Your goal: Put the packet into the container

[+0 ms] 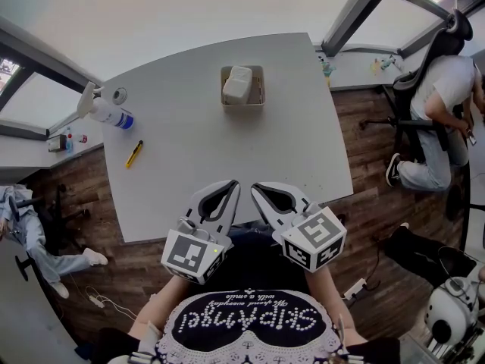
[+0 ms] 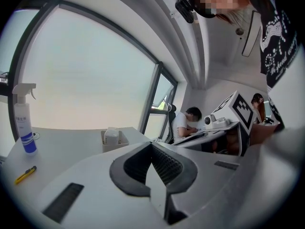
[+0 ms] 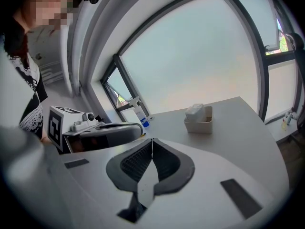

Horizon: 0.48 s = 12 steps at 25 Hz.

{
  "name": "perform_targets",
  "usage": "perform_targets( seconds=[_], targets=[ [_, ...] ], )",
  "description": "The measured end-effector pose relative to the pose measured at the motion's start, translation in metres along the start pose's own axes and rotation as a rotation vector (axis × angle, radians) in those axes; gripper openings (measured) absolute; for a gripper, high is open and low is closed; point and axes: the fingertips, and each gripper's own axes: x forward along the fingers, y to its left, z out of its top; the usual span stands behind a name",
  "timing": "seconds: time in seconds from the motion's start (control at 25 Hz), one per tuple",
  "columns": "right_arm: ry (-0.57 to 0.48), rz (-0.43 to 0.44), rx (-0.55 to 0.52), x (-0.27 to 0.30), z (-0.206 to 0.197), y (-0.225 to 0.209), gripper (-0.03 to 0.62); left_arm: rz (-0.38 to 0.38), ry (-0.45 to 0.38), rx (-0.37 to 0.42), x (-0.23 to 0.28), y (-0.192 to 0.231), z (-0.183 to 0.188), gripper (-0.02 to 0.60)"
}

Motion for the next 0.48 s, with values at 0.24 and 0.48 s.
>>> perform_targets(
  seconds=[0.24,0.48],
  targets=[
    [-0.012,-0.004,-0.003,-0.0001,0.0032,0.0005,0.015,-0.01,-0.017,-0.01,-0.0021,0.0009,-0.0025,0.008],
    [0.0,0.011,-0.008,0.0046,0.0023,0.0052,0.015,0.009,-0.017,-0.017,-0.005,0.0066,-0.0011,0.008]
  ],
)
